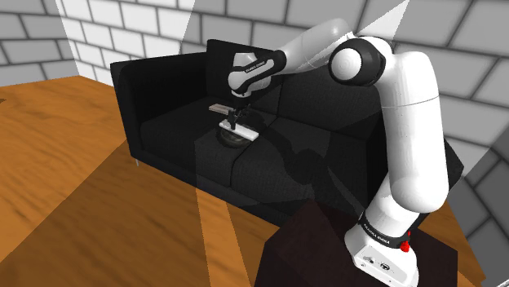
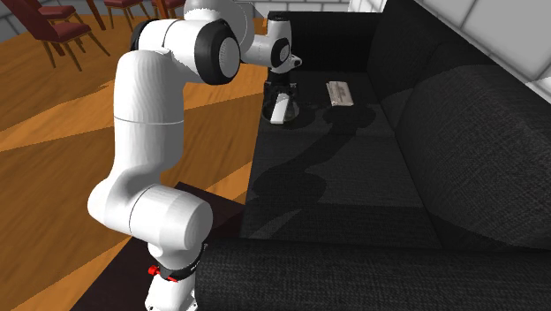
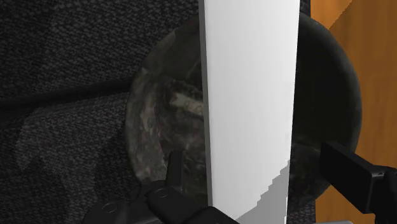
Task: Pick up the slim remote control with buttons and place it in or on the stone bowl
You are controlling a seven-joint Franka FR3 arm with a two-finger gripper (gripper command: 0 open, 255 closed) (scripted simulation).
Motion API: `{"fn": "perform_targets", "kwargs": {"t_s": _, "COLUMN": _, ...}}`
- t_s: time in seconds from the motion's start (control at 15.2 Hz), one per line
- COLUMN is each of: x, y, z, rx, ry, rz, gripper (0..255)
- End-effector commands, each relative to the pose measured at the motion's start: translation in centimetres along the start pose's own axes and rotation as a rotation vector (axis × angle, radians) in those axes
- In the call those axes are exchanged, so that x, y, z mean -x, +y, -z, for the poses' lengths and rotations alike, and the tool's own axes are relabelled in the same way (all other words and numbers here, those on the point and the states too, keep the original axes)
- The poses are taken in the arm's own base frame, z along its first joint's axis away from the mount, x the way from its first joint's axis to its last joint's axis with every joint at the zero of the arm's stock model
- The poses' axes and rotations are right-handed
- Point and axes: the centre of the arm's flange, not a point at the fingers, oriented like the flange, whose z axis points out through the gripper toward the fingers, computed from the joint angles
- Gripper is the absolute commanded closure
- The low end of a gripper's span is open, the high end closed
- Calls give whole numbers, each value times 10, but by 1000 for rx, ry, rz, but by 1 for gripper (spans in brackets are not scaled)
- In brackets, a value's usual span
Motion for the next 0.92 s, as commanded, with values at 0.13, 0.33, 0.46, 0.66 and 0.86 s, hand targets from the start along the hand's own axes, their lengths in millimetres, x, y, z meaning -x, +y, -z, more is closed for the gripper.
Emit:
{"fn": "perform_targets", "kwargs": {"t_s": 0.13, "x": 0, "y": 0, "z": 0, "rx": 0, "ry": 0, "rz": 0, "gripper": 0}}
{"fn": "perform_targets", "kwargs": {"t_s": 0.33, "x": 0, "y": 0, "z": 40, "rx": 0, "ry": 0, "rz": 0, "gripper": 0}}
{"fn": "perform_targets", "kwargs": {"t_s": 0.46, "x": 0, "y": 0, "z": 50, "rx": 0, "ry": 0, "rz": 0, "gripper": 0}}
{"fn": "perform_targets", "kwargs": {"t_s": 0.66, "x": 0, "y": 0, "z": 50, "rx": 0, "ry": 0, "rz": 0, "gripper": 0}}
{"fn": "perform_targets", "kwargs": {"t_s": 0.86, "x": 0, "y": 0, "z": 50, "rx": 0, "ry": 0, "rz": 0, "gripper": 0}}
